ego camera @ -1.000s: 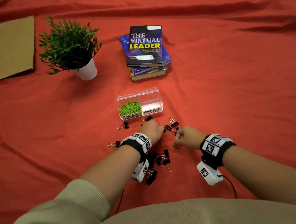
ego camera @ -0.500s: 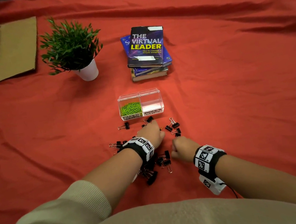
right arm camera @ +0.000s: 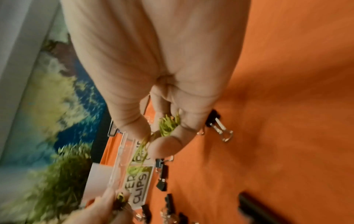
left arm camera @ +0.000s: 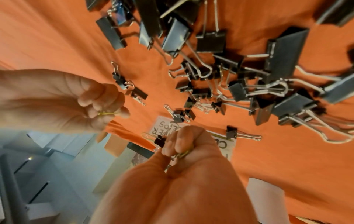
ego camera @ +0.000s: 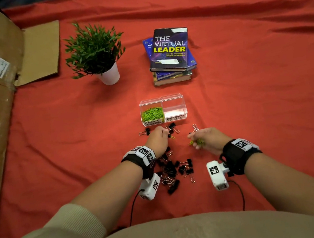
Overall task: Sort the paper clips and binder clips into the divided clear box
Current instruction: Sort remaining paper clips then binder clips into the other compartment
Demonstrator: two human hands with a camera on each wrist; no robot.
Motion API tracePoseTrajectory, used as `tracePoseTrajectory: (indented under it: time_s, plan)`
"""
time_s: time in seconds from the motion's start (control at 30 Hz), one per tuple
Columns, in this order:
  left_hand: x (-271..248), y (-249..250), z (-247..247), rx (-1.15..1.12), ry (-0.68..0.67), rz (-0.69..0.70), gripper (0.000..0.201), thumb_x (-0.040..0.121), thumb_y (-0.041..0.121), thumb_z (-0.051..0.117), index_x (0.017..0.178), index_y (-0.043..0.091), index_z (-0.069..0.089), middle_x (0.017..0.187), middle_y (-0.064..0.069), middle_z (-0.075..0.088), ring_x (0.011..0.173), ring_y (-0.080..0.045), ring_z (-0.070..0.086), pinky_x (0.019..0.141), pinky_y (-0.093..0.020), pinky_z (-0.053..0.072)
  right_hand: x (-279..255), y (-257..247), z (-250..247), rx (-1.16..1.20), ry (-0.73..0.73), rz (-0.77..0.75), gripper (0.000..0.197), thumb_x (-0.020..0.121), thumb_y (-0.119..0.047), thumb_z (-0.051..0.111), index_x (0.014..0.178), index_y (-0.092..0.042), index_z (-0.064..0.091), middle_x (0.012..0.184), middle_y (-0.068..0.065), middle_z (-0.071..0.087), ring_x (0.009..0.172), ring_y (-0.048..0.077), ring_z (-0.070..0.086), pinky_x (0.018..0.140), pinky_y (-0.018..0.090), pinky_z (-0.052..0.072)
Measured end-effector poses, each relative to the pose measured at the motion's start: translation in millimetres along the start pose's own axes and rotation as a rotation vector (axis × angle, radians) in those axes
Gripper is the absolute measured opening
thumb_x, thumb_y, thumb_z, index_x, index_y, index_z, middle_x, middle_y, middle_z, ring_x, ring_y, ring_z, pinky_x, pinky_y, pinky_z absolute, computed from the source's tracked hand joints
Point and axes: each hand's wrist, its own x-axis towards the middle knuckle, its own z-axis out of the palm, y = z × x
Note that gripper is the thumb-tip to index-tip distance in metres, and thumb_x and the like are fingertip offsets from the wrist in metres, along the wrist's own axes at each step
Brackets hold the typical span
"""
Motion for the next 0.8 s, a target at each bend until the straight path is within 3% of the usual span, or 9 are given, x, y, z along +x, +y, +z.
tracePoseTrajectory:
  time_s: [0.1,0.2,0.3,0.4,0.53,0.7,0.77,0.8]
  plan:
    - [-2,0,-4,-0.015,0.004,0.01,0.026,0.102,0.028,0.033,0.093,0.011,0.049,0.072,0.005,0.047,0.067,-0.015,0.045,0.054,-0.024,0.033,2,-4,14,0.228,-0.066,0.082,0.018,0.09,0.003,0.038,0.084,0.003,0.055,0.078,0.011,0.051,0.062,0.018,0.05,0.046,0.021,0.047]
    - [-3,-2,-5,-0.02,0.014,0.027,0.025,0.102,0.028,0.034,0.091,0.012,0.049,0.071,0.006,0.046,0.067,-0.015,0.044,0.055,-0.027,0.032,6,-4,30,0.244,-0.13,0.144,0.02,0.09,-0.006,0.037,0.079,-0.003,0.052,0.07,0.01,0.05,0.057,0.019,0.052,0.045,0.022,0.047]
    - [-4,-3,-6,-0.03,0.026,0.012,0.023,0.102,0.029,0.035,0.091,0.013,0.049,0.072,0.008,0.046,0.068,-0.014,0.045,0.06,-0.029,0.032,9,-4,45,-0.007,-0.163,0.049,0.014,0.09,-0.017,0.056,0.084,-0.005,0.059,0.065,0.004,0.057,0.054,0.015,0.054,0.048,0.022,0.045]
    - [-5,-5,-9,-0.036,0.029,-0.018,0.023,0.102,0.029,0.036,0.09,0.013,0.049,0.076,0.007,0.048,0.072,-0.014,0.046,0.067,-0.028,0.033,10,-5,55,-0.436,-0.102,-0.16,0.014,0.086,-0.022,0.067,0.075,-0.014,0.063,0.055,-0.003,0.059,0.048,0.011,0.052,0.05,0.023,0.045]
    - [-2,-13,-12,-0.04,0.06,-0.072,0.027,0.102,0.029,0.035,0.086,0.011,0.046,0.076,0.001,0.05,0.073,-0.021,0.048,0.067,-0.029,0.035,13,-7,59,-0.645,-0.044,-0.272,0.022,0.089,-0.021,0.062,0.069,-0.018,0.053,0.054,-0.008,0.056,0.047,0.009,0.046,0.049,0.023,0.04]
    - [-2,-21,-19,-0.036,0.014,-0.132,0.03,0.101,0.023,0.039,0.075,0.011,0.046,0.072,-0.011,0.049,0.061,-0.023,0.044,0.062,-0.028,0.036,16,-22,50,-0.814,0.007,-0.24,0.02,0.09,-0.02,0.056,0.071,-0.016,0.051,0.068,0.0,0.058,0.058,0.009,0.048,0.058,0.025,0.041]
    - [-3,-24,-19,0.001,-0.039,-0.142,0.019,0.098,0.02,0.044,0.083,0.01,0.053,0.073,-0.01,0.051,0.058,-0.022,0.046,0.061,-0.028,0.037,18,-37,54,-0.912,0.022,-0.262,0.021,0.092,-0.022,0.053,0.072,-0.014,0.053,0.072,0.003,0.06,0.057,0.01,0.048,0.052,0.022,0.038]
    - [-4,-25,-19,0.014,-0.046,-0.155,0.014,0.097,0.018,0.046,0.094,0.009,0.055,0.08,-0.01,0.056,0.065,-0.023,0.051,0.063,-0.027,0.038,21,-47,58,-0.962,0.032,-0.282,0.022,0.092,-0.022,0.051,0.072,-0.013,0.053,0.071,0.004,0.058,0.055,0.011,0.047,0.049,0.022,0.036]
